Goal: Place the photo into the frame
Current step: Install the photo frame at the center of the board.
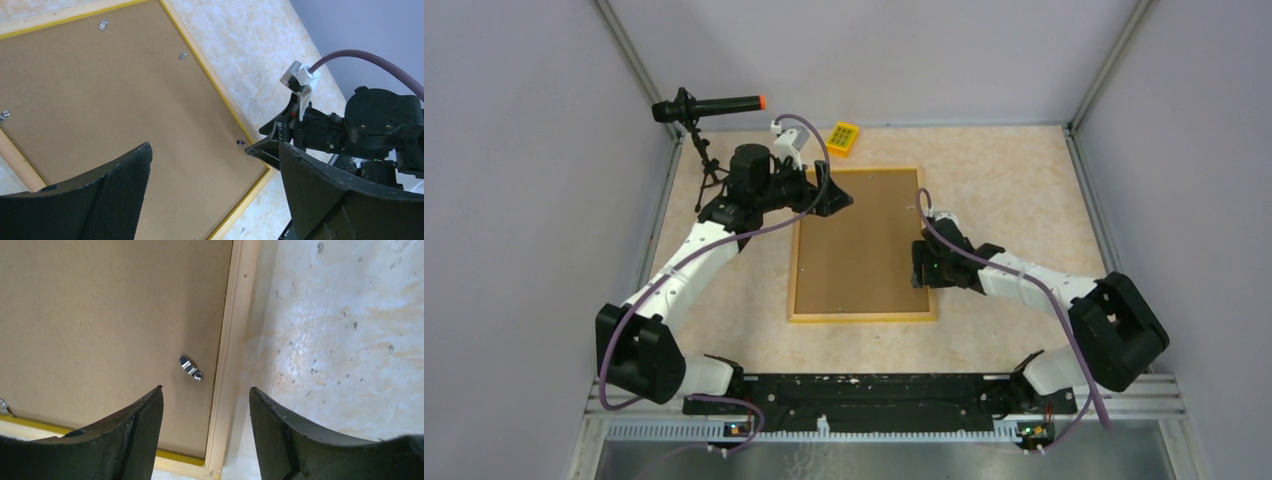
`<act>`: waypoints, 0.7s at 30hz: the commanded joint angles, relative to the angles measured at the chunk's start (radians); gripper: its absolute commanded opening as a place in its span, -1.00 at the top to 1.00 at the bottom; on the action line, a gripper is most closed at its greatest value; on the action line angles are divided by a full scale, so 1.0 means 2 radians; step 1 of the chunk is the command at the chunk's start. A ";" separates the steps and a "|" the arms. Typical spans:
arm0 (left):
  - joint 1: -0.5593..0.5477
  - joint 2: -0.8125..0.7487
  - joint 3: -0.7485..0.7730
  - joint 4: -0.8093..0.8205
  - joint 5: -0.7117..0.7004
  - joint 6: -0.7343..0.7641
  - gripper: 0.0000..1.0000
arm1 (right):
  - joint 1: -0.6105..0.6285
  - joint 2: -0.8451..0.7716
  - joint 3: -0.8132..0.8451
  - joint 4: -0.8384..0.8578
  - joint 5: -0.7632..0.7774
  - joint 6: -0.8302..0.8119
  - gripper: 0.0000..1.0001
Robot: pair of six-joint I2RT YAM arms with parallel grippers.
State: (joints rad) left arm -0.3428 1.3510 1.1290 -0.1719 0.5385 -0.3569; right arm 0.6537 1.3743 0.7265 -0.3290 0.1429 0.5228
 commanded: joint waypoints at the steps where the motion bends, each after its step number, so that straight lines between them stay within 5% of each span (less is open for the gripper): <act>1: -0.002 0.004 0.001 0.020 0.008 0.000 -0.97 | 0.008 0.035 0.041 0.003 0.028 -0.017 -0.23; 14: 0.001 0.008 -0.001 0.025 0.014 -0.005 -0.97 | 0.012 0.091 0.059 0.014 0.052 -0.014 0.09; 21: 0.001 0.009 -0.001 0.025 0.014 -0.005 -0.97 | 0.012 0.100 0.058 -0.007 0.071 0.027 0.46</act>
State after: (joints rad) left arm -0.3431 1.3705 1.1290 -0.1719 0.5533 -0.3653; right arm 0.6666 1.5352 0.8211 -0.3233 0.2443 0.5224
